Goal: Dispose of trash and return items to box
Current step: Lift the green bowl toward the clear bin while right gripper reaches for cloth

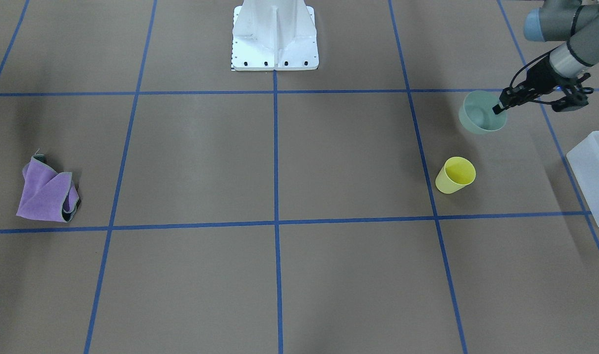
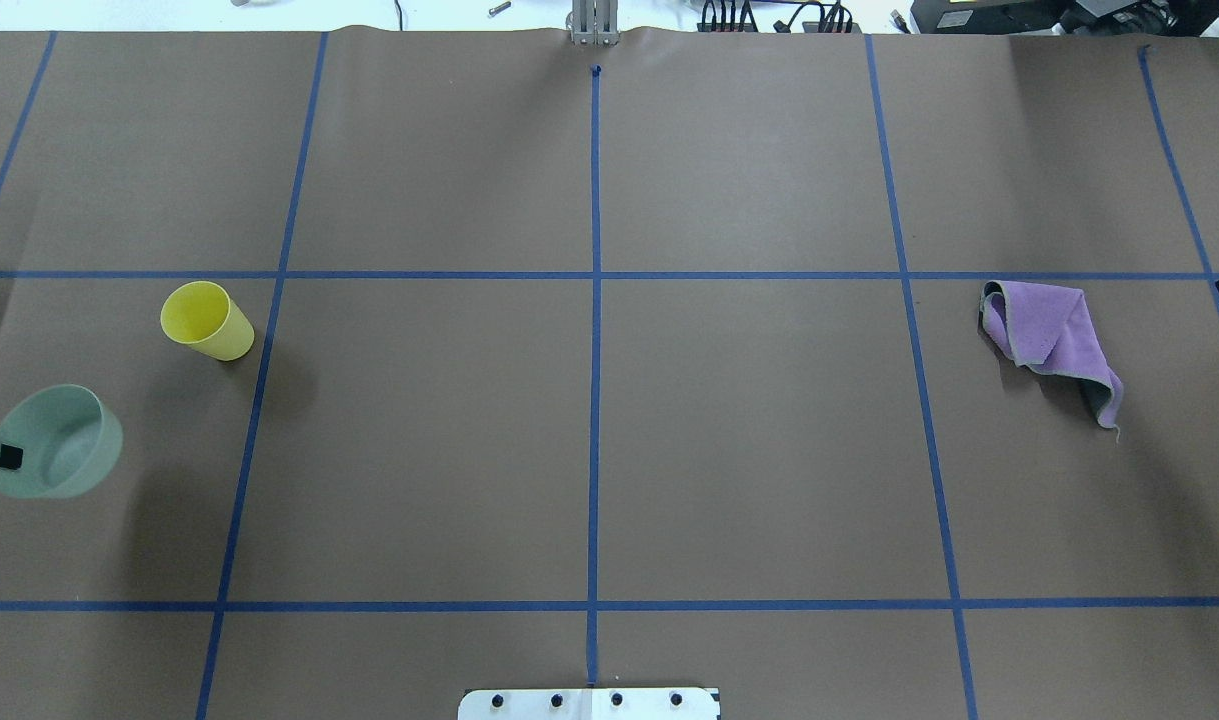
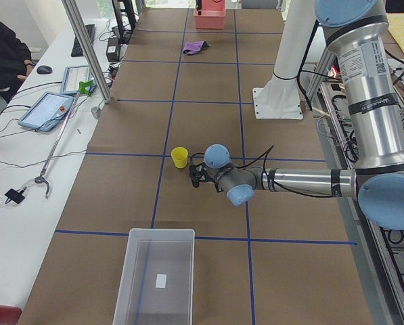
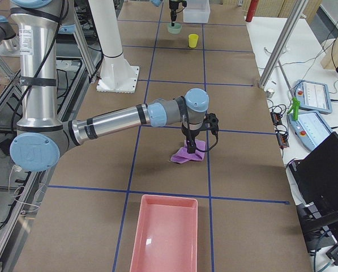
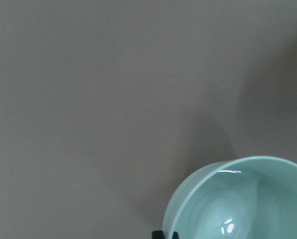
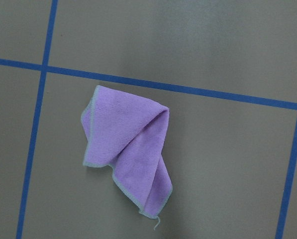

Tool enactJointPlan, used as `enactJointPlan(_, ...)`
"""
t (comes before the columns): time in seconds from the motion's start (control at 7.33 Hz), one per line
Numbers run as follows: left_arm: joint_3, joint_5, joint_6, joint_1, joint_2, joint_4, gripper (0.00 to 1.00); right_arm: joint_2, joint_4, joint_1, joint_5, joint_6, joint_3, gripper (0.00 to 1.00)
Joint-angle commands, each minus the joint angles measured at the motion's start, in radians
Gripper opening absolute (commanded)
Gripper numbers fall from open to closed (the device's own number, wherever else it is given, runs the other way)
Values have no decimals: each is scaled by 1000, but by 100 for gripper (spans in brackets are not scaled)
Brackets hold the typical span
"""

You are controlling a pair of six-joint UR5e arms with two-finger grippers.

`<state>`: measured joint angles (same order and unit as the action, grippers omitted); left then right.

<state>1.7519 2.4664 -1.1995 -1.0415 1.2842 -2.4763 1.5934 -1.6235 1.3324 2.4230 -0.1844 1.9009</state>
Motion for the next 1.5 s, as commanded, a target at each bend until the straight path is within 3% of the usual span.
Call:
enactJointPlan(0.0, -24, 100, 61, -147, 14, 25, 0, -35, 1, -64, -7, -58, 1, 100)
enactJointPlan(0.27, -31, 105, 470, -361, 99, 399, 0, -52, 1, -79, -10, -61, -6, 100)
enactJointPlan(0.55, -98, 89, 878, -571, 299, 821, 0, -79, -1, -85, -10, -85, -10, 100)
enactJointPlan(0.82, -376, 91, 1058, -666, 441, 855, 0, -108, -1, -108, -12, -151, -16, 100)
enactJointPlan(1.23, -657, 22, 1061, -673, 437, 546, 0, -147, 20, -156, -50, -237, -40, 100)
enactJointPlan(1.36, -720, -6, 1057, -673, 434, 463, 0, -147, 109, -168, -51, -280, -89, 100)
